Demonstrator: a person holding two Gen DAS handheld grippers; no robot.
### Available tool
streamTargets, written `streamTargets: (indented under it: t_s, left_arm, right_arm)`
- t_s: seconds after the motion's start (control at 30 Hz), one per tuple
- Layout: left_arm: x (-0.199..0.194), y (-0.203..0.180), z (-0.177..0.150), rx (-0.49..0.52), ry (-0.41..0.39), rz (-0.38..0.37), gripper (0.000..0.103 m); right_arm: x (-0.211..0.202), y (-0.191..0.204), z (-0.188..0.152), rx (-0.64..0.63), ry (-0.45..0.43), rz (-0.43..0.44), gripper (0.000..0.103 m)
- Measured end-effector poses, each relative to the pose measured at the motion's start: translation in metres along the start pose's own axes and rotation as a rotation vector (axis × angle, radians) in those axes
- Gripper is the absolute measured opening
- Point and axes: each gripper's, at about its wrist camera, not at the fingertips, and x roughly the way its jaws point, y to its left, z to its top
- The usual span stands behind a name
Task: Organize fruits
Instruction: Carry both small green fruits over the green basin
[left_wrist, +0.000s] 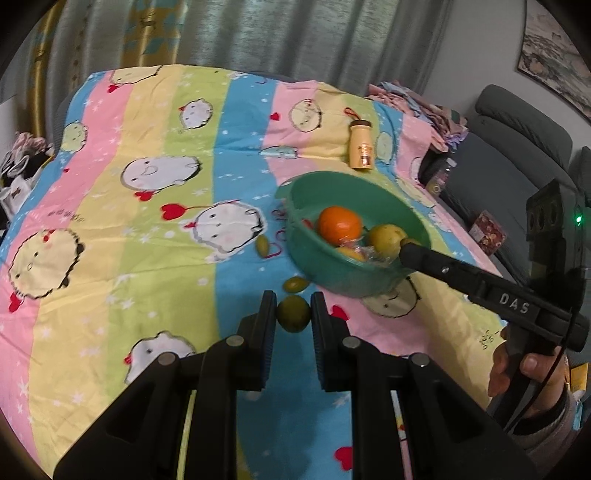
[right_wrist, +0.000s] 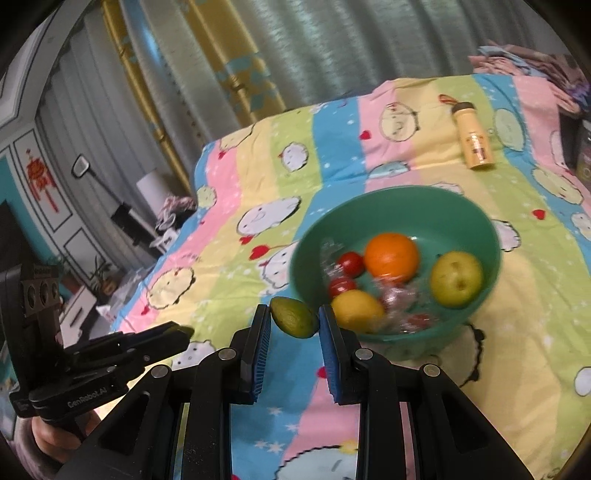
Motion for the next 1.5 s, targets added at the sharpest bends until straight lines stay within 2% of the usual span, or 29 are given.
streamTargets:
  t_s: [0.6, 0.83, 1.5]
  left_arm:
    - [0.052, -0.046, 0.055, 0.076, 0.005, -0.06, 0.018]
    - [0.074, -0.05, 0.07, 0.091, 0.026, -0.043, 0.018]
    - [0.119, -0.081, 0.07, 0.201, 0.084, 0.055, 0.018]
  right_arm:
    - [-0.006, -0.048, 0.026, 0.056, -0.125, -0.002, 0.029]
    - [0.005, -0.06, 0.042, 0.064, -0.138, -0.02, 0.029]
    - [0.018, -0.078, 0.031, 0.048, -0.099, -0.09, 0.029]
